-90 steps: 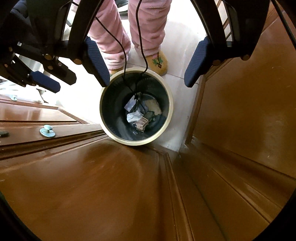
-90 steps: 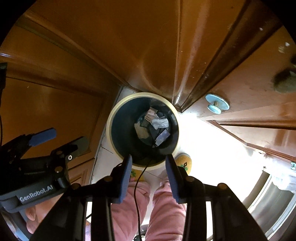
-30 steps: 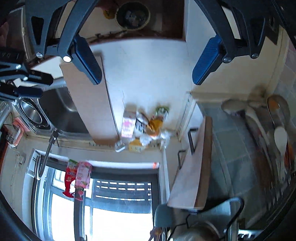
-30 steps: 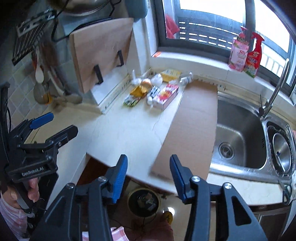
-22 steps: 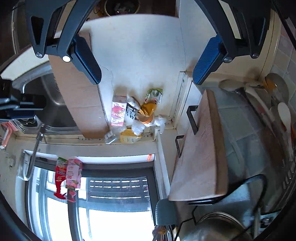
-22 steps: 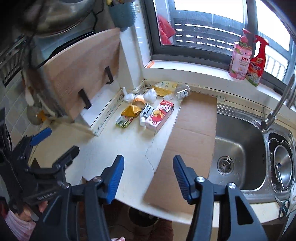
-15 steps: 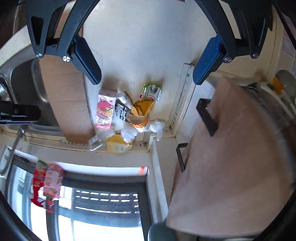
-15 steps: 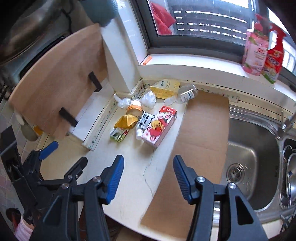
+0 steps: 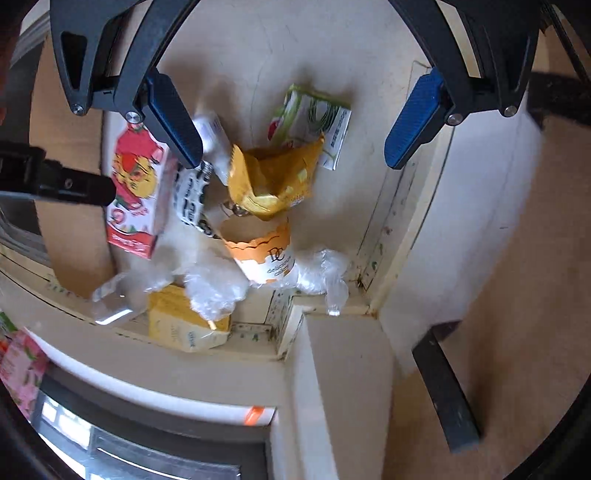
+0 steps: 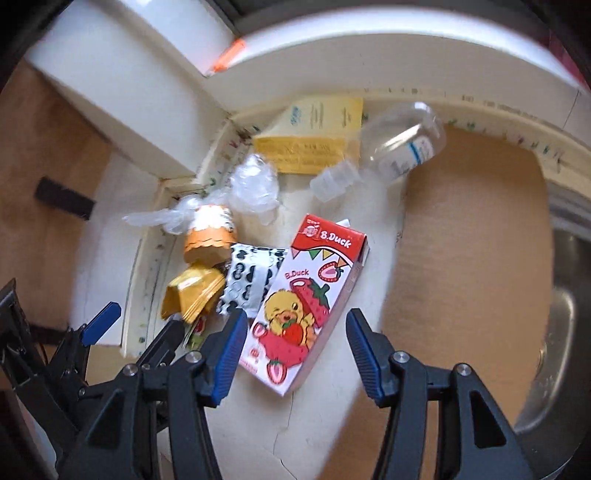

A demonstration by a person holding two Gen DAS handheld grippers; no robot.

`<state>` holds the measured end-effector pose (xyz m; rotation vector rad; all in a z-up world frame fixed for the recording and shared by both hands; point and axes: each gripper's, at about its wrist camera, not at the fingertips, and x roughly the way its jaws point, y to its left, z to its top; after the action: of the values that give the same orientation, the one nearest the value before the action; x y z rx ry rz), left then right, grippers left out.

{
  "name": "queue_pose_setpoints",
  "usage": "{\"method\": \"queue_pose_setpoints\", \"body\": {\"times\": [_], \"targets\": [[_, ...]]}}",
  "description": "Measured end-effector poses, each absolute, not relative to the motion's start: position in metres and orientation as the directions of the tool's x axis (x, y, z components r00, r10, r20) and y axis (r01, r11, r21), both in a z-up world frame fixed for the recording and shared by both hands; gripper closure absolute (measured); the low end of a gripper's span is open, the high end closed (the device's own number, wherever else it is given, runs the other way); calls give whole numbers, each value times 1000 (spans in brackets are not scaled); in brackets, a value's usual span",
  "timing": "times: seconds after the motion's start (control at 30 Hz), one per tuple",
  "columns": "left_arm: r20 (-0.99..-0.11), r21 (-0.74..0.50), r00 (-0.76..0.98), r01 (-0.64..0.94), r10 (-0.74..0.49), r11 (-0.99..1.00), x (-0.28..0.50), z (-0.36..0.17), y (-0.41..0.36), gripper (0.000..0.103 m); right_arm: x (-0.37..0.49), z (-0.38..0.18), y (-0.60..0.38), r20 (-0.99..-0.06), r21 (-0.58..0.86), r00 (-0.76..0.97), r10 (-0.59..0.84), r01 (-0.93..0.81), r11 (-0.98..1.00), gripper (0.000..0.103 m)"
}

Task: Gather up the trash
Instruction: 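Reach the right tool to the strawberry juice box while the left tool reaches the cracker wrapper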

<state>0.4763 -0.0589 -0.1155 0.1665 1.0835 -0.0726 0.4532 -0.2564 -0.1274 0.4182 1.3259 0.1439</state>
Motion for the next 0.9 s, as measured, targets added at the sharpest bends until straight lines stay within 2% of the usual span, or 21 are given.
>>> {"method": "queue_pose_setpoints", "body": {"times": [0.2,0.3,0.37,0.43,0.53,0.63,0.67,0.77,0.83,0.9], "targets": [[-900,64,435,128,2,990,496,-136,-57,12,467,-155,-249,-909,397,210,359,187,898,47],[-913,36,407,122,-17,992,504,-146,-55,24,472,-160,-241,-923,367,199,330,187,911,46],[-918,21,395,125,-30,992,507,-152,-55,38,476,-163,-235,-930,350,190,315,186,918,45],[-925,13,379,124,-36,992,510,-158,-55,47,480,-165,-230,-935,335,188,301,185,924,43],[-925,10,379,115,-35,993,510,-163,-53,51,482,-169,-221,-947,301,173,271,179,937,41],[-919,3,392,116,-42,993,506,-163,-53,61,484,-172,-212,-958,269,146,247,156,951,40],[-918,3,394,117,-43,993,506,-162,-53,68,486,-175,-208,-960,264,136,244,150,953,39],[-912,-7,405,122,-57,993,501,-158,-54,69,487,-177,-206,-959,269,138,249,153,951,39],[-909,-16,412,125,-66,992,497,-154,-55,77,486,-178,-207,-956,279,138,259,159,947,40],[-904,-25,421,127,-77,992,491,-147,-54,78,483,-177,-207,-954,284,147,263,153,946,41]]}}
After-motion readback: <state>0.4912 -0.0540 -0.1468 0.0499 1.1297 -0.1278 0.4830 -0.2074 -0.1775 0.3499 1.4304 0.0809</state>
